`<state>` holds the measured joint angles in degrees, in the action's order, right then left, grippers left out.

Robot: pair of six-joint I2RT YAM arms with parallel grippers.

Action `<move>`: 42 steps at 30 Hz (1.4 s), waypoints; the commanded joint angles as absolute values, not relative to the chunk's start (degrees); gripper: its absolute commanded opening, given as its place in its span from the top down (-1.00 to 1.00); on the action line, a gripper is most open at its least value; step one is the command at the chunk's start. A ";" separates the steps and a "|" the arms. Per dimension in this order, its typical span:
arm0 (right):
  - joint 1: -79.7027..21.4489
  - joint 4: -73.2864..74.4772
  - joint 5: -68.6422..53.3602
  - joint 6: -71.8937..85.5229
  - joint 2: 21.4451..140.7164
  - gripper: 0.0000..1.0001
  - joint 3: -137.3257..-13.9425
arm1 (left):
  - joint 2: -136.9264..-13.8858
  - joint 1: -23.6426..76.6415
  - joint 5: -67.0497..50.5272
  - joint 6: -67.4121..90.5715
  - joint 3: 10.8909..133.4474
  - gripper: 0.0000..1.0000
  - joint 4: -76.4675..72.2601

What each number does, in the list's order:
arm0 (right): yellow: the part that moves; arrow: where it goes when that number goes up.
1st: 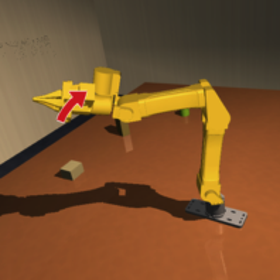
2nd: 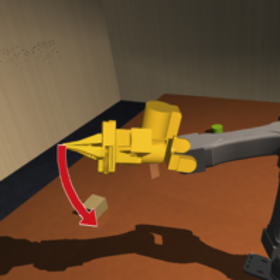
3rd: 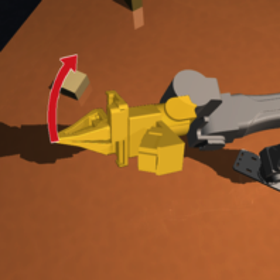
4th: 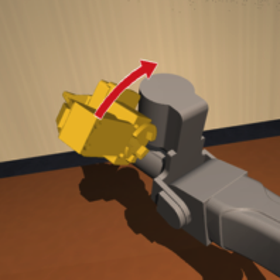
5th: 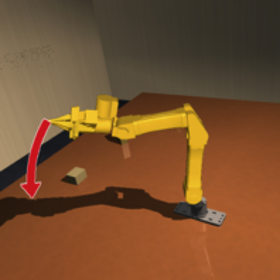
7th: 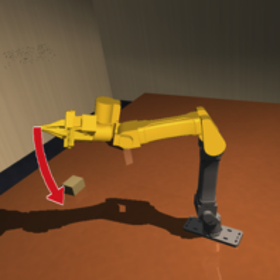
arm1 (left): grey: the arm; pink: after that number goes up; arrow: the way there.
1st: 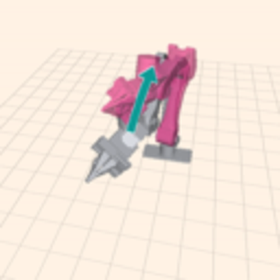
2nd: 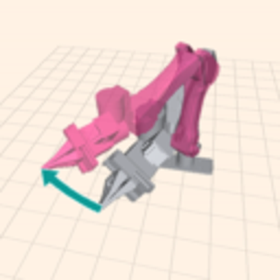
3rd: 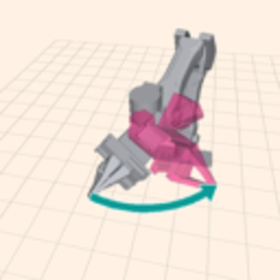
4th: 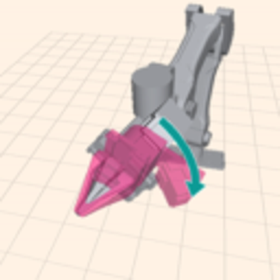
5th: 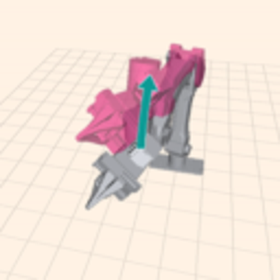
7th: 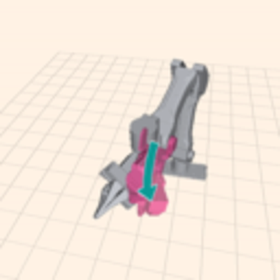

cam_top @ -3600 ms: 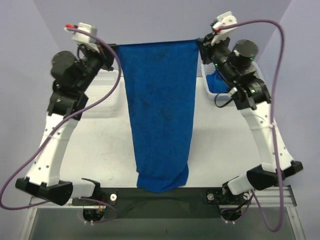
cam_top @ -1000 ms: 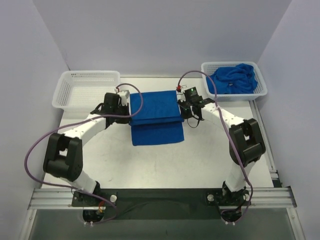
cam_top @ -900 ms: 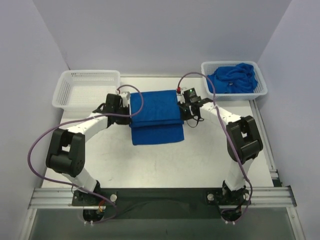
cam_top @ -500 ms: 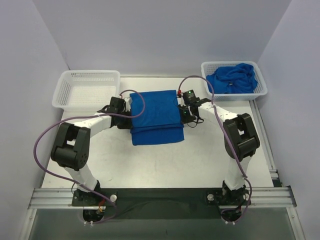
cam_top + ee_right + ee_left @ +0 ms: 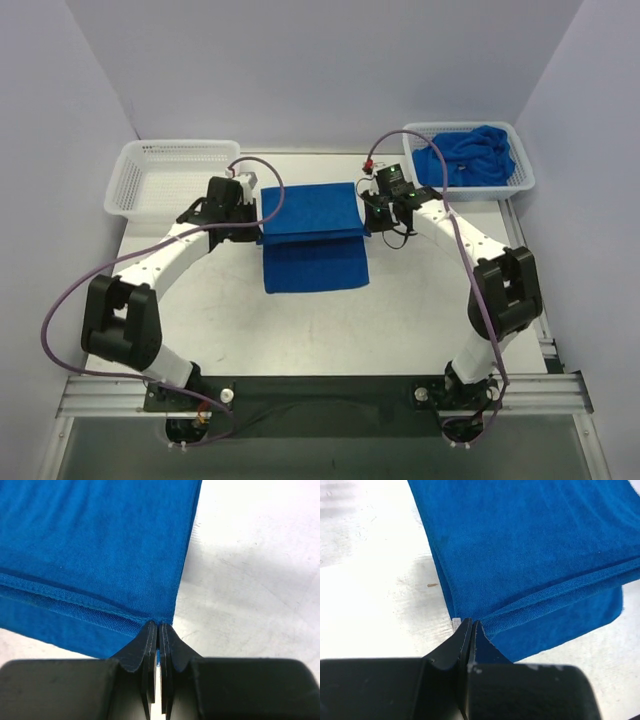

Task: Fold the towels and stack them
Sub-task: Fold the towel

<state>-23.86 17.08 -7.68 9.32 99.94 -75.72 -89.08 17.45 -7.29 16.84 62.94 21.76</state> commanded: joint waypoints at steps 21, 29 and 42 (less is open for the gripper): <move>-22.15 22.24 -5.71 14.42 102.22 1.00 -70.04 | -93.43 18.81 -1.23 20.13 58.62 1.00 25.49; -22.15 27.67 -2.46 11.78 92.48 1.00 -74.70 | -85.53 18.72 -0.44 18.90 66.00 1.00 31.46; -26.98 33.40 -1.93 13.61 86.48 1.00 -70.58 | -78.75 18.81 -3.42 19.68 61.27 1.00 35.51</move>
<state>-27.09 27.09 -6.39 12.91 86.24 -74.22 -78.32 19.77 -5.82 20.38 64.60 31.53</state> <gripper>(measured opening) 0.041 0.031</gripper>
